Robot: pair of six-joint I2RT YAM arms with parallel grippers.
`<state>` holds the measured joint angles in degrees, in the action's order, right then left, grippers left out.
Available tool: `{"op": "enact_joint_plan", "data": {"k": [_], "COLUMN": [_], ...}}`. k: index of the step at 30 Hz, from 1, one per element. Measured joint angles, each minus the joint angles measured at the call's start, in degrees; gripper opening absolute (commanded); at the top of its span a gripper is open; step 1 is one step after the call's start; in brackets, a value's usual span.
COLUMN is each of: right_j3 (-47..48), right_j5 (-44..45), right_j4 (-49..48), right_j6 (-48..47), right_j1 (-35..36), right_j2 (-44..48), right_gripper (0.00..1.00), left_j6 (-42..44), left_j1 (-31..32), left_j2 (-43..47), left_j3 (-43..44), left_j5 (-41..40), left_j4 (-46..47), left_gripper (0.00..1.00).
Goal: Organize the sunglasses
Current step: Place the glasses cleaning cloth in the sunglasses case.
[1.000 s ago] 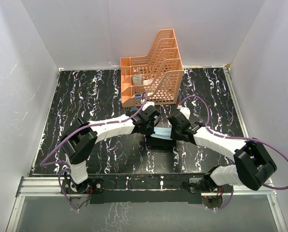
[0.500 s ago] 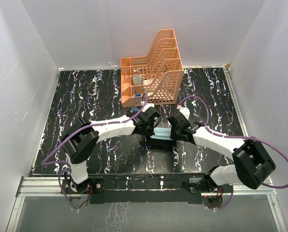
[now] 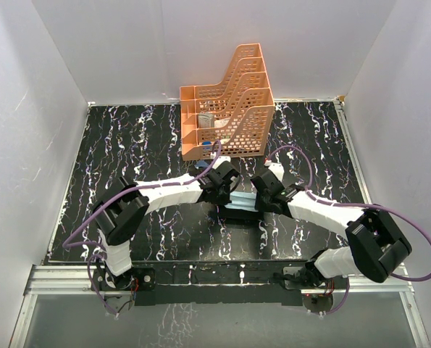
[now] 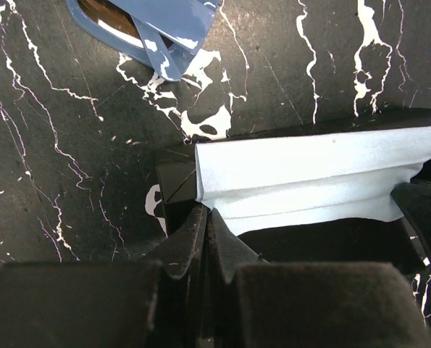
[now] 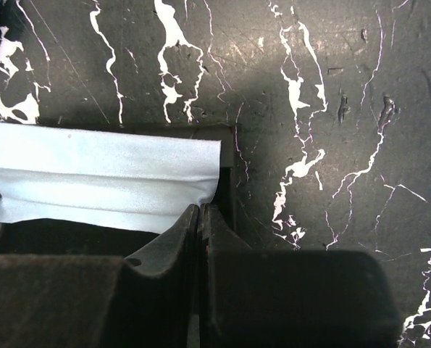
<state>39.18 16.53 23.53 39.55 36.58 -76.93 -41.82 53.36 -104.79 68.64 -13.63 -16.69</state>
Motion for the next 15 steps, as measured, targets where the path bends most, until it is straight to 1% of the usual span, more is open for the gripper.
{"op": "enact_joint_plan", "data": {"k": [15], "right_j3": [-0.7], "right_j5": [0.0], "right_j4": [-1.6], "right_j6": [0.4], "right_j1": [0.0], "right_j2": [-1.9], "right_gripper": [0.00], "left_j6": [-0.2], "left_j1": [0.0], "left_j2": [-2.2], "left_j3": [-0.1], "left_j5": [0.5], "left_j4": [0.4], "left_gripper": [0.00]}}
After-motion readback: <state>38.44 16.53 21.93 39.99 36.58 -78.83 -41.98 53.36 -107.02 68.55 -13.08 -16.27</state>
